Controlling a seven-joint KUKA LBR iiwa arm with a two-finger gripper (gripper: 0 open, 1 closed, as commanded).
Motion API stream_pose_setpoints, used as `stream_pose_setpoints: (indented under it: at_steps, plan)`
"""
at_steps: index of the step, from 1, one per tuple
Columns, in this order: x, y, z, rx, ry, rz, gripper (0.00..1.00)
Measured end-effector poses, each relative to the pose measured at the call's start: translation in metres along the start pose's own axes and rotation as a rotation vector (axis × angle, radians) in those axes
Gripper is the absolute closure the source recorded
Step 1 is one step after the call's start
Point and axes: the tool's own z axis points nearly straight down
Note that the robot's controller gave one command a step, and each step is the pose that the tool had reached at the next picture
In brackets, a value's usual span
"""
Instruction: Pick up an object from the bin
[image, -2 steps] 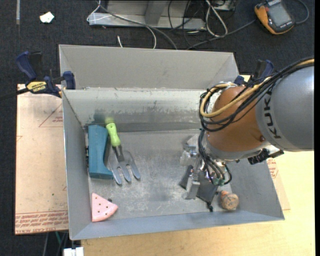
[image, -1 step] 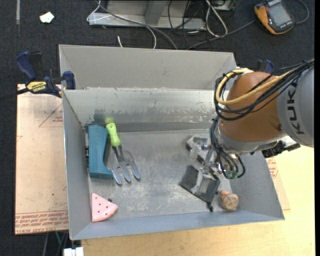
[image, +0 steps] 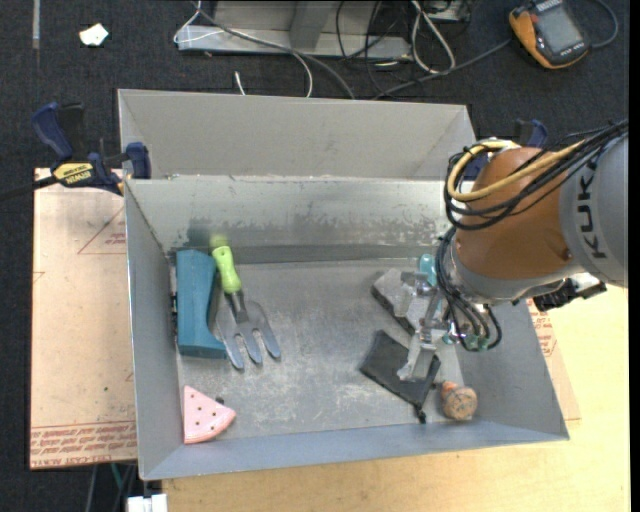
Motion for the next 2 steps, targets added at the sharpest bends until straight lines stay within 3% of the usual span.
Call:
stream_pose_setpoints:
  at_steps: [1,2]
  plan:
    - [0.019,-0.005,0.020,-0.001,-0.003,-0.199,0.00]
    - [0.017,-0.025,0.052,-0.001,-0.002,-0.073,0.00]
